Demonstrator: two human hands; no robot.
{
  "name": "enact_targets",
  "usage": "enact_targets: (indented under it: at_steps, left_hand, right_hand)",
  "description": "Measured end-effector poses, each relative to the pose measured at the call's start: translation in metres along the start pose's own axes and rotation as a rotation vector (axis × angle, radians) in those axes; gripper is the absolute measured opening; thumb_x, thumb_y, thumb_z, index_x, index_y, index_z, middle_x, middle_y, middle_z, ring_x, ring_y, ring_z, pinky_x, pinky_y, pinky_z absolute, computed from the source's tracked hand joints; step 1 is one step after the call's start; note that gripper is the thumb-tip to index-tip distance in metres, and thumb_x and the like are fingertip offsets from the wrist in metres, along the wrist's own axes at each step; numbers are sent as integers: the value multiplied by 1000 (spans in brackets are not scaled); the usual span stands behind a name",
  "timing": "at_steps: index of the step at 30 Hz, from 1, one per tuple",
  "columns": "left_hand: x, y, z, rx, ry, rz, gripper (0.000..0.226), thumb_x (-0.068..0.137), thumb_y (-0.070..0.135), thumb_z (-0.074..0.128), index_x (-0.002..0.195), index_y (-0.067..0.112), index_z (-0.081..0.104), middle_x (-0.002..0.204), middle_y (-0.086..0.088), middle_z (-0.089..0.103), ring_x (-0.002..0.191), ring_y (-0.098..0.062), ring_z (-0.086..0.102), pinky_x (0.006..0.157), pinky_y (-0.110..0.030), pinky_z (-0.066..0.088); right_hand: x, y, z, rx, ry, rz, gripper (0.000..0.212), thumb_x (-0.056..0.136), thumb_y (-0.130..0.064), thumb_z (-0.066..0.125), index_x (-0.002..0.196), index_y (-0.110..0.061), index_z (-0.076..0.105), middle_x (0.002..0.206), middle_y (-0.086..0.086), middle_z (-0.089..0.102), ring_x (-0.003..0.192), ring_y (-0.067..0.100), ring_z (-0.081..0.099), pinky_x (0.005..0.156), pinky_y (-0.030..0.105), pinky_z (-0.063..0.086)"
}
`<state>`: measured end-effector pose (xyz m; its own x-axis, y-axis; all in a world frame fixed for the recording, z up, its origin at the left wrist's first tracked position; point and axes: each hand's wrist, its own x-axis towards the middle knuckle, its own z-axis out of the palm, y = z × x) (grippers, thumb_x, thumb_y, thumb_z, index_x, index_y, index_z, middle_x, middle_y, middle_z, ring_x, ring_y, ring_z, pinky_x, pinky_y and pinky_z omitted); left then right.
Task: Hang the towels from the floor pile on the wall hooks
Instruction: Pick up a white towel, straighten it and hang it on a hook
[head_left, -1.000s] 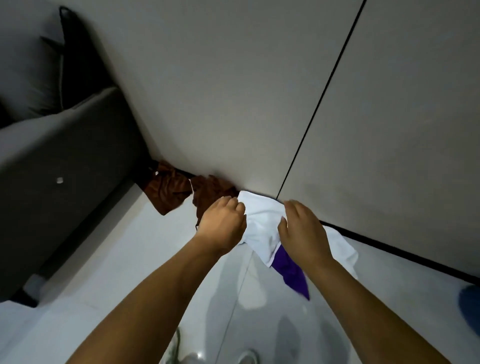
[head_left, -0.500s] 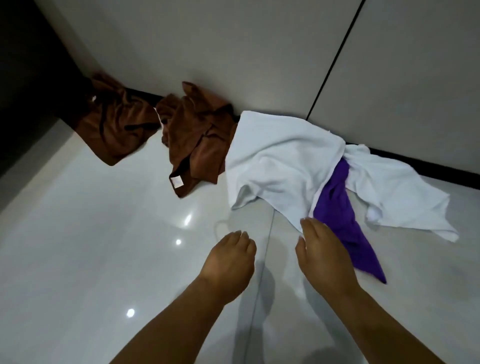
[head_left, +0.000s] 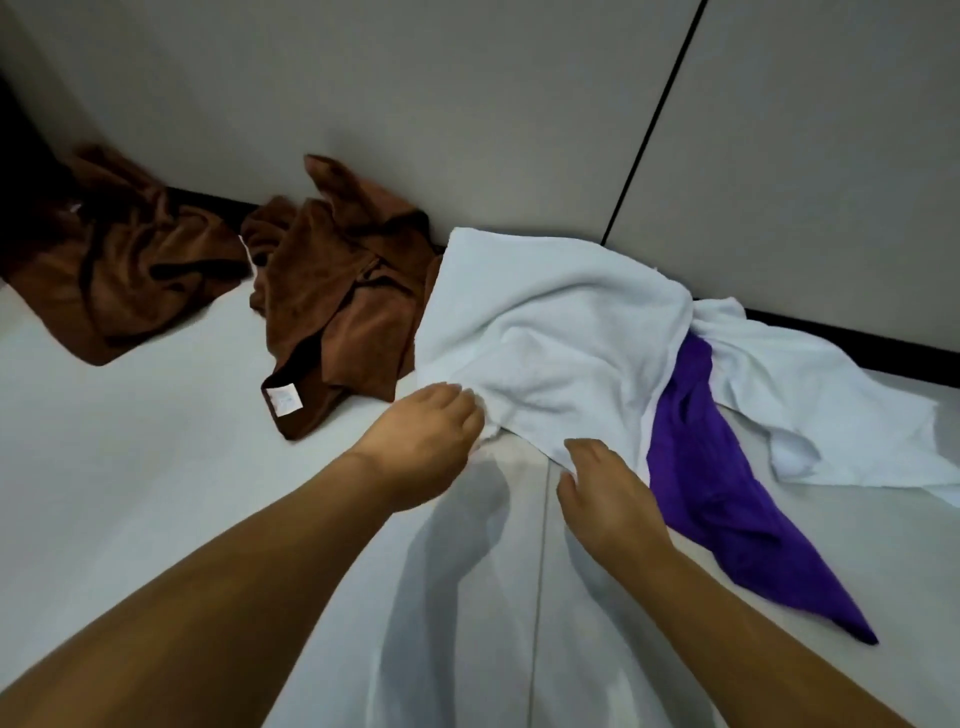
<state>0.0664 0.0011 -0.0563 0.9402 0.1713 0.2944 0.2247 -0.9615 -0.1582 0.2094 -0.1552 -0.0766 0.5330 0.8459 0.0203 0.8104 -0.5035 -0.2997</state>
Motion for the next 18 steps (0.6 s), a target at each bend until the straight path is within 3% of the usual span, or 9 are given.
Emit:
enact_targets:
  at_steps: [2,8,10,13,16,18]
  left_hand:
    - [-12,4,0,-52,-98,-144,34,63,12,77,94,-1,71,91,-18,70,81,-32,69,73,-37,56]
    - [-18,-2,14,-61,-164,-122,35,54,9,84,84,0,69,79,-17,68,70,-32,67,66,-36,57]
    - [-15,-2,20,-63,-196,-136,33,54,9,84,83,1,69,77,-16,68,68,-31,66,64,-35,57]
    - [-14,-4,30,-119,-194,-222,29,55,8,84,77,3,67,74,-14,67,65,-30,65,56,-32,54]
    - [-19,-7,42,-114,-236,-294,18,63,10,77,77,6,66,77,-12,68,67,-28,66,55,-31,54]
    - [-21,-10,46,-122,-289,-266,14,70,10,72,81,4,66,80,-14,68,70,-31,66,58,-34,56]
  right_hand:
    - [-2,1,7,19,-12,58,32,97,-14,38,126,-5,48,125,6,52,113,19,50,91,25,36]
    - [18,3,36,-54,-27,-35,18,93,-7,41,106,-6,54,104,2,55,95,18,54,73,23,37]
    - [26,5,45,-54,62,-130,9,78,3,62,81,-4,58,79,4,58,70,20,60,58,22,38]
    - [34,6,55,32,154,-185,30,54,13,77,62,-7,55,57,4,53,46,15,53,45,17,43]
    - [43,6,60,5,128,-174,29,55,11,79,69,-4,59,64,6,58,53,17,58,50,20,45]
    - [52,6,57,-86,-44,-110,15,82,1,62,96,-4,58,93,7,60,83,19,60,68,22,41]
